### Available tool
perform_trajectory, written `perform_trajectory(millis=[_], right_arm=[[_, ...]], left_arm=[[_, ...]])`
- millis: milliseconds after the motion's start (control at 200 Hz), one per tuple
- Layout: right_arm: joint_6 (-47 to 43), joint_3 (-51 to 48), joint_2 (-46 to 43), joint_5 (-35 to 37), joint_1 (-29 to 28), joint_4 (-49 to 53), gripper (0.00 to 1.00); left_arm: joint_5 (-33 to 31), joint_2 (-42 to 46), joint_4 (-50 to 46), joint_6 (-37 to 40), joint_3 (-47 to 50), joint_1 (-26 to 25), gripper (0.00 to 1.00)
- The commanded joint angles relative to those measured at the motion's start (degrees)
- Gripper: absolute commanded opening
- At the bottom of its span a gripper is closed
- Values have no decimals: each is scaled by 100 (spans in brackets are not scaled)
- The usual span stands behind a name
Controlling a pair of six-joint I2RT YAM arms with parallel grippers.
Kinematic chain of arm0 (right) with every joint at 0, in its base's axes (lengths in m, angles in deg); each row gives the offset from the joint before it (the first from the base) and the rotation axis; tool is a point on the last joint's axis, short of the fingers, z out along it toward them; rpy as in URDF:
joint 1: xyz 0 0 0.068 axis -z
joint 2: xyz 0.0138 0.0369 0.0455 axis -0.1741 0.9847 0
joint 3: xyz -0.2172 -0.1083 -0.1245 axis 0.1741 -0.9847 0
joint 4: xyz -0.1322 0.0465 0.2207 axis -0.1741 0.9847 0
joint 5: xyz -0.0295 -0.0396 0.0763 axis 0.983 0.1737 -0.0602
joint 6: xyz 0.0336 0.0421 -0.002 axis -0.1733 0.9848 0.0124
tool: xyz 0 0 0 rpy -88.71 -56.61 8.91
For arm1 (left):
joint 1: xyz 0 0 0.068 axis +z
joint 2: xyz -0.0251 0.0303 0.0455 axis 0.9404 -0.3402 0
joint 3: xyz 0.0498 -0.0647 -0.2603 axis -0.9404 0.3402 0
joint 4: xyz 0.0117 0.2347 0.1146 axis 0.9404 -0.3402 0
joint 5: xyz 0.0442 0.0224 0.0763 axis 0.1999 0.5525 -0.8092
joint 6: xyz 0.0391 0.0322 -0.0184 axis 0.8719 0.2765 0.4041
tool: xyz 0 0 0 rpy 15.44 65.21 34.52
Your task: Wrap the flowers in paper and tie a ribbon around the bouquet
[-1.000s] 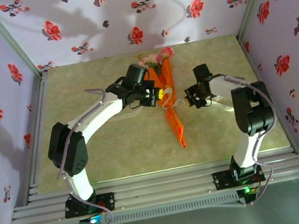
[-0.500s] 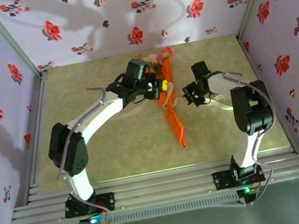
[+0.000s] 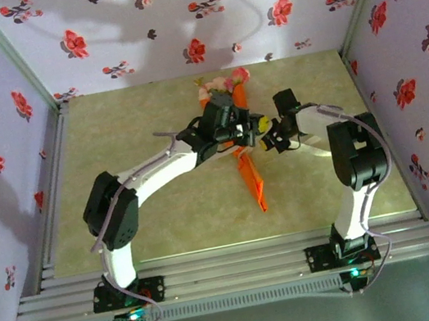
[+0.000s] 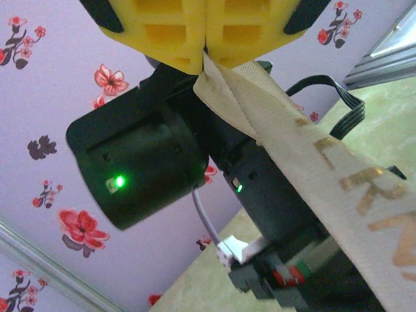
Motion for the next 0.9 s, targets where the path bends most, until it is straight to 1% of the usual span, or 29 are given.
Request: perform_trajectory(millis=[0, 130, 215, 280, 410, 475, 585, 685, 770, 850, 895], right_arm=[[81, 49, 101, -175, -36, -206, 1], [71, 50, 109, -165, -23, -182, 1], [61, 35, 66, -195, -16, -141, 5], [12, 16, -50, -168, 18, -3, 13], [-363, 39, -624, 368, 239, 634, 36], [-637, 71, -905, 660, 447, 1011, 43], [-1092, 53, -1180, 980, 1011, 1480, 45], [-1558, 123, -1137, 1173, 1654, 1685, 45], [-2013, 430, -832, 1577, 2042, 1960, 44], [-2295, 781, -438, 1907, 2236, 2197, 44], [-2348, 927, -204, 1974, 2325, 2250, 44]], left_arm=[[-305, -206, 838, -675, 234, -148, 0], [-558, -183, 1350, -911, 549, -241, 0], [-704, -51, 1542, -981, 861, -224, 0], [-731, 61, 1592, -974, 1063, -168, 0], [-785, 308, 1617, -922, 1421, -42, 0], [-777, 368, 1623, -905, 1496, 1, 0], [-687, 384, 1614, -899, 1511, 18, 0], [-616, 390, 1605, -915, 1519, 22, 0], [-580, 383, 1614, -921, 1508, 30, 0], [-532, 375, 1615, -917, 1485, 45, 0], [-505, 365, 1604, -912, 1475, 58, 0]])
